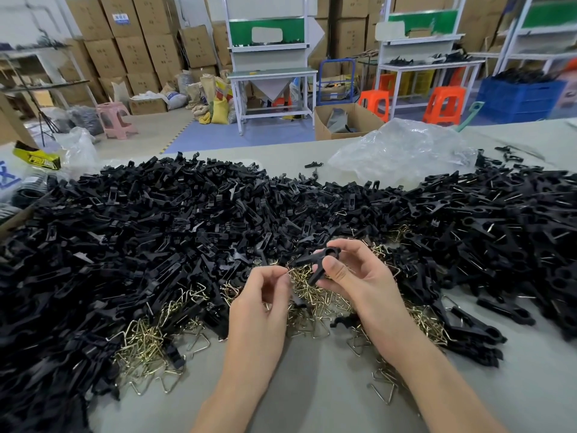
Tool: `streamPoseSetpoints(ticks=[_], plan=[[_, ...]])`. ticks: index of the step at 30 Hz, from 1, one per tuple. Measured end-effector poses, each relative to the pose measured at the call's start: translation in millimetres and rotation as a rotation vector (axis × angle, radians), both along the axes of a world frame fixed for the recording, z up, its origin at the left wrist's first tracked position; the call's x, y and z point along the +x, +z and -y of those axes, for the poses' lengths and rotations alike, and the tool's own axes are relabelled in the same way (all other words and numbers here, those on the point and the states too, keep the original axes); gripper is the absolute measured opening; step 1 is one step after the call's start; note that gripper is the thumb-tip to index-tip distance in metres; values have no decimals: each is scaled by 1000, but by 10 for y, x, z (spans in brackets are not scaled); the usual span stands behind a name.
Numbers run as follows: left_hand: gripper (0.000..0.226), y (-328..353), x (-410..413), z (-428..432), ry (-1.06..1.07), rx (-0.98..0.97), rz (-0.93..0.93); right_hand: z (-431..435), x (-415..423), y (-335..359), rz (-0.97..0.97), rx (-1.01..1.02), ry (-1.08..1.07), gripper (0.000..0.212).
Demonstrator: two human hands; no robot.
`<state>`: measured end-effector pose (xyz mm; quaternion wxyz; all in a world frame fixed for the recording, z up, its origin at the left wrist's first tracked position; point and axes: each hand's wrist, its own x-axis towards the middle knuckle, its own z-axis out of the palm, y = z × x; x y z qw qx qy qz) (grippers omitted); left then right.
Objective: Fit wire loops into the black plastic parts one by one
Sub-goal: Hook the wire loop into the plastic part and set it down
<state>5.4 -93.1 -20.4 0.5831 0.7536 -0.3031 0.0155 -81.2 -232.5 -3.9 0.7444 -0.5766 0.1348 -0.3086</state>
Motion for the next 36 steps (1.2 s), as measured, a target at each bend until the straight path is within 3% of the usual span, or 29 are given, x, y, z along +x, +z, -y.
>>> streamPoseSetpoints(ticks=[5,8,13,16,29,32,36], plan=[[10,99,-25,9,31,-149,-127,21,23,1,43,91,19,44],[11,152,-23,10,-53,-300,-370,18,29,-13,58,100,53,55],[26,169,-89,69,-175,-458,-712,-23,28,-12,41,-13,122,46],[16,196,-66,55,-212,-512,-808,-46,13,8,35,-53,146,40],[9,207,-71,40,-239,-491,-861,-68,23,-4,31,-34,160,39],[22,179,-55,36,-235,-487,-860,-79,8,4,36,-33,161,35],[9,184,-81,42,-245,-477,-839,-75,2,-8,-1,-77,151,27]])
